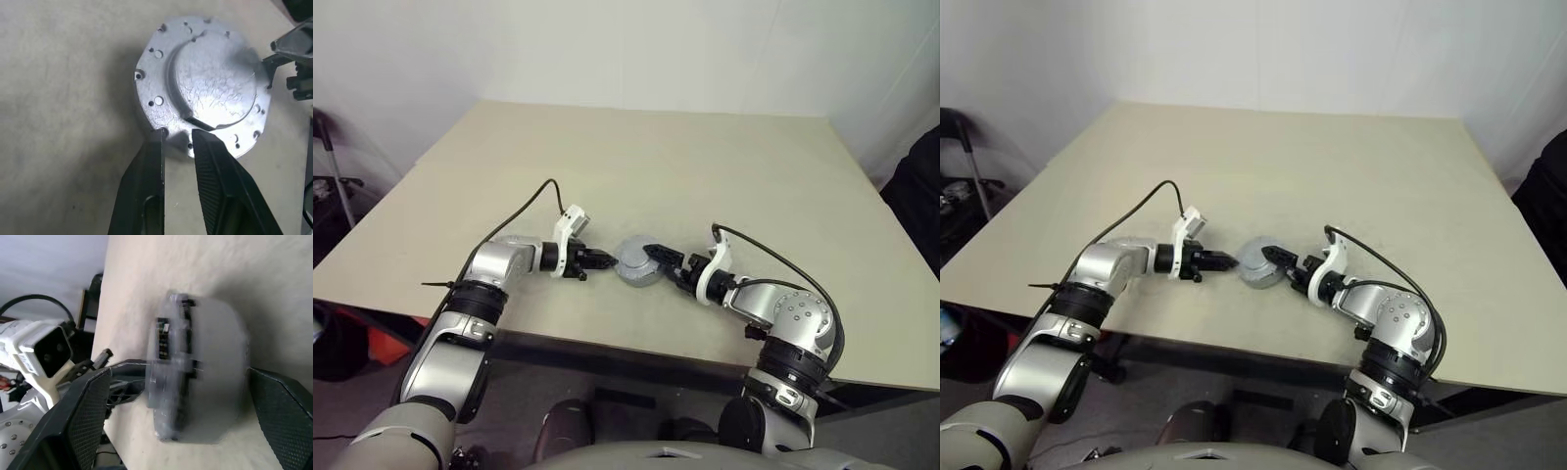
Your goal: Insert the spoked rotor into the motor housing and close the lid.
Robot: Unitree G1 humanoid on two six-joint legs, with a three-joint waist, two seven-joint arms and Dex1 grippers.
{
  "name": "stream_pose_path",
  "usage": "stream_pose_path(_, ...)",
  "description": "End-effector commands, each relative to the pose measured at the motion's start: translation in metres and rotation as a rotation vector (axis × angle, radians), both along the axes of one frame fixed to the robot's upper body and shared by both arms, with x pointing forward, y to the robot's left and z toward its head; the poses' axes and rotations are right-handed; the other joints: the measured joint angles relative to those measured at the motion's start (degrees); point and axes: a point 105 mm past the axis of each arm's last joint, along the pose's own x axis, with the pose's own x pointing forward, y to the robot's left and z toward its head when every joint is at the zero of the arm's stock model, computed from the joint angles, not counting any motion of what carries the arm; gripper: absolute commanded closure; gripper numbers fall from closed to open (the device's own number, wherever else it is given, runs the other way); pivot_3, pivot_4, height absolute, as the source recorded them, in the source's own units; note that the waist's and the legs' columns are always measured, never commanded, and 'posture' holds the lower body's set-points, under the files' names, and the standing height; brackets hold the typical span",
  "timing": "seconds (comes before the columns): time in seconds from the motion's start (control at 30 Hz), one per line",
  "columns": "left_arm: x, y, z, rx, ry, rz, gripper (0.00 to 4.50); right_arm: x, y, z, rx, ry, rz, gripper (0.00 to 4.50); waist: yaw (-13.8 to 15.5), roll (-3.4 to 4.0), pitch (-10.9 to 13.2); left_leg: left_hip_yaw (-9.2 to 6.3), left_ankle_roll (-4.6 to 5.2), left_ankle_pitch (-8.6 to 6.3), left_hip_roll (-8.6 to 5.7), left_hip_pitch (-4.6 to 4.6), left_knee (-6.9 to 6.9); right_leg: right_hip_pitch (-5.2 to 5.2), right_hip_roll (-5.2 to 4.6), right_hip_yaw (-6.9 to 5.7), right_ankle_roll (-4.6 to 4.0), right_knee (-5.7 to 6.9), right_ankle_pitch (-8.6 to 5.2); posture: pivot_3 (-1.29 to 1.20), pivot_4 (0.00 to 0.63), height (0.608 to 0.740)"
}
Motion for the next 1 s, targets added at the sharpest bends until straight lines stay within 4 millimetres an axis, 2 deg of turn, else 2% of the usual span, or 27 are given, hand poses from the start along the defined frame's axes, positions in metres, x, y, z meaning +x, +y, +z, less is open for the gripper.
stream_pose_path(0.03, 0.000, 0.001, -0.005, 0.038, 0.004, 0.003, 3.56, 0.007, 0.015, 0.010, 0.032, -0.047, 0.040, 0.03, 0.01, 0.00, 0.00, 0.00, -0.02, 0.01, -0.01, -0.02, 0.00, -0.04, 0.00, 0.01, 0.00, 0.03, 0.00, 0.00, 0.000, 0.740)
stream_pose_path(0.1, 0.000, 0.002, -0.005, 0.039, 0.003, 0.005, 3.56, 0.008, 0.018, 0.011, 0.039, -0.051, 0.049, 0.03, -0.01, 0.00, 0.00, 0.00, -0.05, 0.03, 0.00, -0.02, 0.00, -0.07, 0.00, 0.01, -0.02, 0.11, -0.01, 0.00, 0.000, 0.740)
stream_pose_path(0.2, 0.001, 0.006, -0.005, 0.045, -0.002, 0.020, 3.56, 0.009, 0.023, 0.014, 0.062, -0.059, 0.058, 0.60, 0.01, 0.00, 0.00, 0.00, -0.19, 0.11, 0.01, -0.03, 0.00, -0.16, 0.00, 0.01, -0.10, 0.30, -0.06, 0.00, 0.000, 0.740)
stream_pose_path(0.37, 0.004, 0.008, -0.005, 0.048, -0.008, 0.035, 3.56, 0.013, 0.020, 0.012, 0.036, -0.051, 0.051, 2.27, -0.02, 0.00, 0.00, -0.01, -0.25, 0.16, 0.04, -0.04, 0.00, -0.22, 0.01, 0.01, -0.13, 0.38, -0.09, 0.00, 0.000, 0.740)
stream_pose_path(0.4, 0.004, 0.008, -0.005, 0.048, -0.009, 0.037, 3.56, 0.014, 0.019, 0.012, 0.031, -0.050, 0.049, 2.40, -0.01, 0.00, 0.00, -0.01, -0.26, 0.16, 0.04, -0.03, 0.00, -0.22, 0.01, 0.01, -0.13, 0.38, -0.09, 0.00, 0.000, 0.740)
stream_pose_path(0.57, 0.006, 0.009, -0.004, 0.044, -0.020, 0.050, 3.56, 0.016, 0.015, 0.012, 0.029, -0.050, 0.039, 2.39, 0.01, 0.00, 0.00, -0.01, -0.27, 0.17, 0.03, -0.04, 0.01, -0.21, 0.00, 0.01, -0.13, 0.39, -0.08, 0.00, 0.000, 0.740)
stream_pose_path(0.7, 0.012, 0.012, 0.010, -0.050, -0.028, 0.094, 3.56, 0.024, 0.011, 0.018, 0.096, -0.045, -0.006, 2.39, -0.03, -0.01, 0.01, -0.01, -0.29, 0.18, 0.04, -0.04, 0.01, -0.23, 0.01, 0.01, -0.13, 0.39, -0.08, 0.00, 0.000, 0.740)
stream_pose_path(0.83, 0.026, 0.023, 0.040, -0.267, 0.009, 0.209, 3.56, 0.040, 0.004, 0.041, 0.226, -0.080, -0.078, 2.39, -0.07, -0.01, 0.17, 0.00, -0.32, 0.20, 0.04, -0.21, 0.02, -0.40, 0.01, 0.01, -0.16, 0.46, -0.07, 0.00, 0.000, 0.740)
stream_pose_path(1.0, 0.030, 0.040, 0.057, -0.449, 0.059, 0.314, 3.56, 0.056, 0.006, 0.070, 0.315, -0.127, -0.110, 2.39, -0.14, -0.01, 0.20, 0.01, -0.26, 0.21, 0.04, -0.79, 0.08, -1.09, 0.02, -0.02, -0.19, 0.57, 0.05, 0.00, 0.000, 0.740)
